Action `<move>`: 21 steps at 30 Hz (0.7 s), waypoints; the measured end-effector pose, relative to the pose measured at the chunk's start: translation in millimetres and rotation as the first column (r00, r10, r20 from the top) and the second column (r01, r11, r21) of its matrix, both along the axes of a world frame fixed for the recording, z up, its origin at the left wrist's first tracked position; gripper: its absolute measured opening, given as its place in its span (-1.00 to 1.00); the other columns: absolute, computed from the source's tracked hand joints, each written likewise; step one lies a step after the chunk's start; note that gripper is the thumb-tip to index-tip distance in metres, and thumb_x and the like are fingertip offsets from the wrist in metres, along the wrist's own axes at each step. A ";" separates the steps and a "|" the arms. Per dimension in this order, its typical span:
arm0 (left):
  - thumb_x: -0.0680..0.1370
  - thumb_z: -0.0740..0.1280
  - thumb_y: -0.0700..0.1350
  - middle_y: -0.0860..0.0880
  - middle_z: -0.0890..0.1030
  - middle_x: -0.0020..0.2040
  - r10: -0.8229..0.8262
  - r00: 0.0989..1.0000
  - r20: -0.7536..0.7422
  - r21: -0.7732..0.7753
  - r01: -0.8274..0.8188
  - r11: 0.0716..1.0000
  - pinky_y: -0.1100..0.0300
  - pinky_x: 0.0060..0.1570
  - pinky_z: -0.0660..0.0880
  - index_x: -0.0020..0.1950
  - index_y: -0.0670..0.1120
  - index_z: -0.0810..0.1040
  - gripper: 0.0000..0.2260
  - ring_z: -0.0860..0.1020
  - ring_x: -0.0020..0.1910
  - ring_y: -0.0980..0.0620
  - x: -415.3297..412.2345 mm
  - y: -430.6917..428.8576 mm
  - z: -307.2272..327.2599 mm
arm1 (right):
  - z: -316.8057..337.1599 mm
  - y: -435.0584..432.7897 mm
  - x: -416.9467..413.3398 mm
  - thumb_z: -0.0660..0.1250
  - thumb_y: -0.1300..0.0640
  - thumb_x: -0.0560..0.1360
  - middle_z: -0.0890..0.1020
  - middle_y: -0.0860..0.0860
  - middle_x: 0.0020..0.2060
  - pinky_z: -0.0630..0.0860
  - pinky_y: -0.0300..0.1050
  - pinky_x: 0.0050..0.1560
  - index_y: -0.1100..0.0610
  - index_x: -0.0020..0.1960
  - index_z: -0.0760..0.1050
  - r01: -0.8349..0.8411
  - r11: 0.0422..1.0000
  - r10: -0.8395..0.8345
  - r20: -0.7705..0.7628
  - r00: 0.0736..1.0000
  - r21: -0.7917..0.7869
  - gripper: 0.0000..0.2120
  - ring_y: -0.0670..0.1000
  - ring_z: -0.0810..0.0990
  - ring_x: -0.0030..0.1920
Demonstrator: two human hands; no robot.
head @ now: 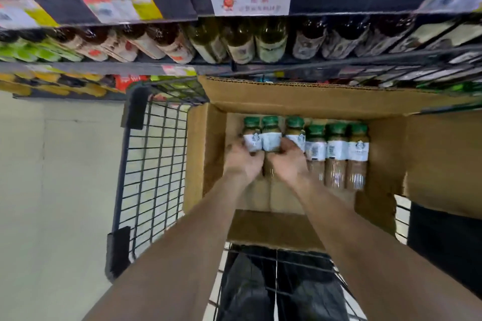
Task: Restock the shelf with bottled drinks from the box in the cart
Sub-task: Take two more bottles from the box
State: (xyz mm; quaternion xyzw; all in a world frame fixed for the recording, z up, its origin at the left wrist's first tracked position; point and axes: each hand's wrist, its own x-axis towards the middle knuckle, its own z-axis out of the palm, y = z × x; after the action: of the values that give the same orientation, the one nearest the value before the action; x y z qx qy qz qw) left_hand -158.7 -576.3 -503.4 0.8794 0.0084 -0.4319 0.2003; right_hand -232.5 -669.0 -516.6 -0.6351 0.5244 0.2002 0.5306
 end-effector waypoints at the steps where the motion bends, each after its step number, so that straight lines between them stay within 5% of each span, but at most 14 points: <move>1: 0.58 0.39 -0.02 -0.14 0.60 0.28 0.068 0.998 -0.013 -0.001 -0.068 0.998 0.17 0.13 0.46 0.41 -0.12 0.41 -0.56 0.57 0.27 -0.17 0.4 -0.1 -3.6 | -1.2 -1.6 1.3 0.40 0.15 0.44 0.68 0.02 0.11 0.47 -0.19 0.04 0.06 0.31 0.53 0.027 0.999 -0.028 0.012 1.000 0.043 -0.57 0.09 0.63 0.13; 4: 0.58 0.42 -0.04 -0.11 0.62 0.15 0.172 0.984 -0.040 -0.004 -0.173 0.985 0.19 -0.02 0.44 0.34 -0.11 0.31 -0.57 0.61 0.18 -0.16 1.8 3.3 -16.4 | -22.6 -7.7 3.6 0.44 0.04 0.22 0.71 -0.03 0.00 0.61 0.08 0.10 0.03 0.22 0.55 0.126 0.984 -0.129 0.016 0.991 0.130 -0.45 0.06 0.68 0.01; 7: 0.57 0.44 -0.05 -0.14 0.62 0.22 0.238 0.970 -0.048 -0.007 -0.239 0.971 0.05 0.11 0.57 0.36 -0.11 0.28 -0.52 0.63 0.16 -0.17 6.8 6.0 -26.2 | -53.9 -8.8 7.8 0.41 0.03 0.09 0.70 0.01 -0.02 0.62 0.15 0.09 0.06 0.24 0.55 0.167 0.967 -0.177 0.037 0.983 0.193 -0.31 0.08 0.68 -0.01; 10: 0.53 0.50 -0.02 -0.13 0.63 0.22 0.247 0.969 -0.028 -0.019 -0.247 0.969 0.01 0.18 0.56 0.42 -0.11 0.31 -0.43 0.62 0.18 -0.16 9.8 15.7 -34.2 | -27.0 -4.3 18.6 0.45 0.20 0.22 0.69 0.06 -0.03 0.63 0.13 0.10 0.08 0.22 0.55 0.202 0.948 -0.213 0.018 0.977 0.246 -0.46 0.09 0.67 -0.01; 13: 0.47 0.55 0.04 -0.08 0.65 0.18 0.227 0.973 -0.041 -0.049 -0.229 0.972 0.01 0.15 0.59 0.39 -0.10 0.41 -0.42 0.63 0.13 -0.11 7.1 28.6 -38.1 | -26.7 -2.3 17.1 0.55 0.29 0.35 0.70 0.05 -0.07 0.63 0.05 0.09 0.02 -0.03 0.56 0.177 0.938 -0.187 0.006 0.982 0.297 -0.70 0.08 0.69 -0.03; 18: 0.49 0.55 -0.05 0.00 0.66 0.15 0.263 0.958 -0.117 -0.137 -0.278 0.951 0.08 0.14 0.58 0.33 -0.05 0.50 -0.54 0.63 0.06 0.00 0.9 41.4 -27.8 | -20.8 -5.4 13.7 0.60 0.23 0.36 0.67 -0.04 -0.15 0.59 -0.03 0.14 -0.04 -0.13 0.51 0.166 0.936 -0.193 0.056 0.980 0.312 -0.69 -0.02 0.66 -0.10; 21: 0.46 0.58 -0.05 0.02 0.64 0.12 0.240 0.962 -0.129 -0.176 -0.260 0.949 0.07 0.16 0.58 0.35 -0.04 0.49 -0.49 0.63 0.08 0.00 -0.7 46.8 -12.2 | -10.1 -5.1 0.5 0.64 0.20 0.31 0.70 0.01 -0.01 0.60 0.05 0.18 0.06 0.03 0.54 0.174 0.935 -0.208 0.082 0.975 0.309 -0.62 0.03 0.68 0.03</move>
State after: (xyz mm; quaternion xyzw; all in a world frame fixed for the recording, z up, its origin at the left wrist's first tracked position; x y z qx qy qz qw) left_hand -159.5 -529.5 -515.6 0.8236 0.0891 -0.4480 0.3363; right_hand -232.0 -674.1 -526.8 -0.5036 0.5161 0.1883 0.6668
